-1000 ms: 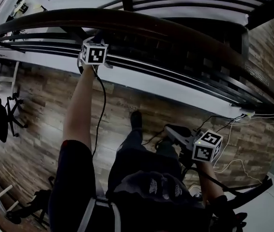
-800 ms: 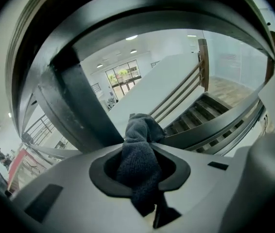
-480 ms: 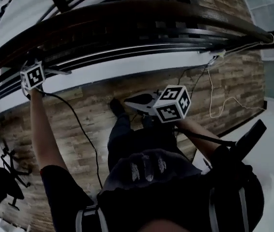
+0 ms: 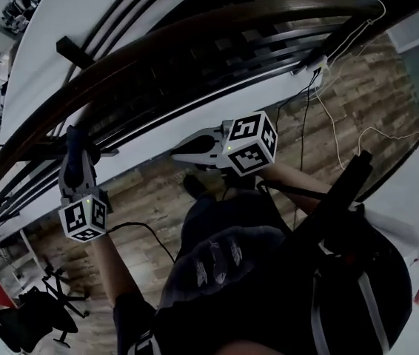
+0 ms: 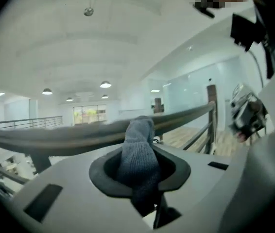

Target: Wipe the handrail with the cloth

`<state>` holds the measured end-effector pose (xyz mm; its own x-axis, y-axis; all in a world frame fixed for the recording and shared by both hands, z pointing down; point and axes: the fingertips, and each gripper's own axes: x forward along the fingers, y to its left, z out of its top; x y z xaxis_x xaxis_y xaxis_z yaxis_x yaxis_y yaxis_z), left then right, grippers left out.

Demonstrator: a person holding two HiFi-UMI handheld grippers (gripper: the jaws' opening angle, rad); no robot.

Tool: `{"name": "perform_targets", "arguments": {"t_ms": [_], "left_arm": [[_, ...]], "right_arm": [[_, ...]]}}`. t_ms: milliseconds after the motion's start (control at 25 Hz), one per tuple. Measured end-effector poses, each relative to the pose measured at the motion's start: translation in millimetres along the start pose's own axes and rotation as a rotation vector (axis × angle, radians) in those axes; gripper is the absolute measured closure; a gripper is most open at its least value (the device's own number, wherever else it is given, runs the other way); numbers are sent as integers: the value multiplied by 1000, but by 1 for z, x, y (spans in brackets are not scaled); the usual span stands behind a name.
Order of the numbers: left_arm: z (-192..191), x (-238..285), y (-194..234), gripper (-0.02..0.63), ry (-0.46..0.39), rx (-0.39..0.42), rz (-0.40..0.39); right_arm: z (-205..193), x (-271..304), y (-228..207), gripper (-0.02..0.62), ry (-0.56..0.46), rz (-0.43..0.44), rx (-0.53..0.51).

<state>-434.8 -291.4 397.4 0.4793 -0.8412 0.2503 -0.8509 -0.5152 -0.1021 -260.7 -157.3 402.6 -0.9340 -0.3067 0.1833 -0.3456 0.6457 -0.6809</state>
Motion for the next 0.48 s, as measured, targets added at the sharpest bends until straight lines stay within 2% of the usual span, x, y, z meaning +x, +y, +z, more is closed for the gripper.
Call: {"name": "perform_targets", "arguments": {"t_ms": [40,160,240,360,480], "left_arm": [[28,-13,-29,511,-59,38,-34],[115,-46,-90,511,-256,182,-45],[154,-60,-128,511,-337,188,-81],[178,-69,-192,511,-395,147,-155],[168,-78,-243,511,-361,107,-196]], "right_arm": [[6,-11,8,592,-24,21,-22],[28,-37,35,592,-89,77,-112],[34,-56,51,592,-119,109,-158],[33,-95,68,592,-154,143,-191],[24,-134,79,592,-200,176,-198]]}}
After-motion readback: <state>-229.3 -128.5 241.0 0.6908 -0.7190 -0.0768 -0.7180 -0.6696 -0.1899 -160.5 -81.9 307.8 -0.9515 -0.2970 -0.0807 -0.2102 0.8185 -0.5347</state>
